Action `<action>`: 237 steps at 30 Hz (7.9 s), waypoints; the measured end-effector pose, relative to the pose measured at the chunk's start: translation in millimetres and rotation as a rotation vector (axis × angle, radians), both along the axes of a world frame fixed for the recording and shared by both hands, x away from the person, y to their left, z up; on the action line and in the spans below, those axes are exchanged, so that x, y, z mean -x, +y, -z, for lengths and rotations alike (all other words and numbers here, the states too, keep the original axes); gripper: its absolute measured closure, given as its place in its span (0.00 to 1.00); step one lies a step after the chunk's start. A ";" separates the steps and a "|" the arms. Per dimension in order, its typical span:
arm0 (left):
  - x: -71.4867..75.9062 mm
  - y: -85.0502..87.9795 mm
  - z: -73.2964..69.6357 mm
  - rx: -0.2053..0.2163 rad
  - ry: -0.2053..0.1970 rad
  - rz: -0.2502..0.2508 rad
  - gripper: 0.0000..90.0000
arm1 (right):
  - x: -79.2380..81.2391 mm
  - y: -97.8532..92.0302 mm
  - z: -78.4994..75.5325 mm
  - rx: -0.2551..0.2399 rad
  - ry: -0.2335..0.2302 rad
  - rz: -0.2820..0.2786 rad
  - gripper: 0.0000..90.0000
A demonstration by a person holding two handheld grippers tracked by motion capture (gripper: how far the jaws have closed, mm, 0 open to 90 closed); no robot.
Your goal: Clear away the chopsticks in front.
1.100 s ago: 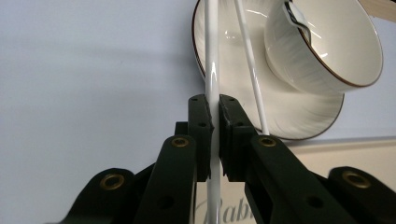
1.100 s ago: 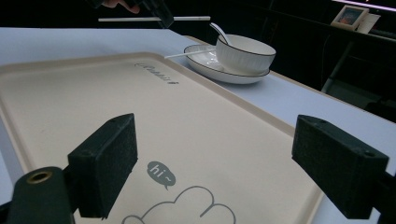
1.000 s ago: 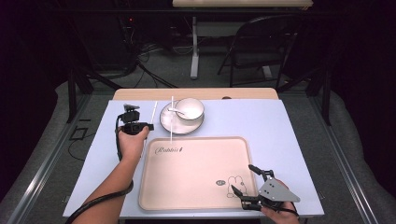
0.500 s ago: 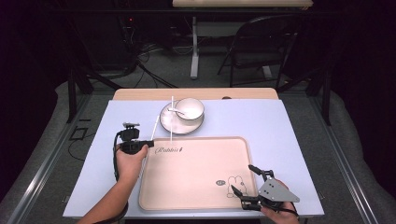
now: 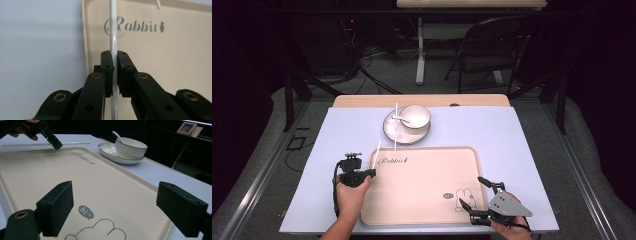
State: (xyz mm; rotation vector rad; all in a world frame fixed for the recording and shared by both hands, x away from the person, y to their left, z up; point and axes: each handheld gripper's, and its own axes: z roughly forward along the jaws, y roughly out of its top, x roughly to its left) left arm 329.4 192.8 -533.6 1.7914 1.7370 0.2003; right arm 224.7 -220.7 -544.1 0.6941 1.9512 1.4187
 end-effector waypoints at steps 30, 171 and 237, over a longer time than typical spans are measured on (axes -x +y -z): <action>14.0 -13.4 11.9 -0.023 -0.023 -0.043 0.93 | 0.9 -0.6 -0.9 -0.004 -0.004 -0.003 0.15; -176.5 -38.9 -37.4 -0.036 -0.080 0.038 0.70 | -0.7 -2.1 -2.6 -0.011 -0.003 -0.013 0.15; -198.4 -51.0 -7.7 0.097 0.029 -0.065 0.94 | -0.2 -0.9 -2.7 -0.002 -0.007 -0.027 0.15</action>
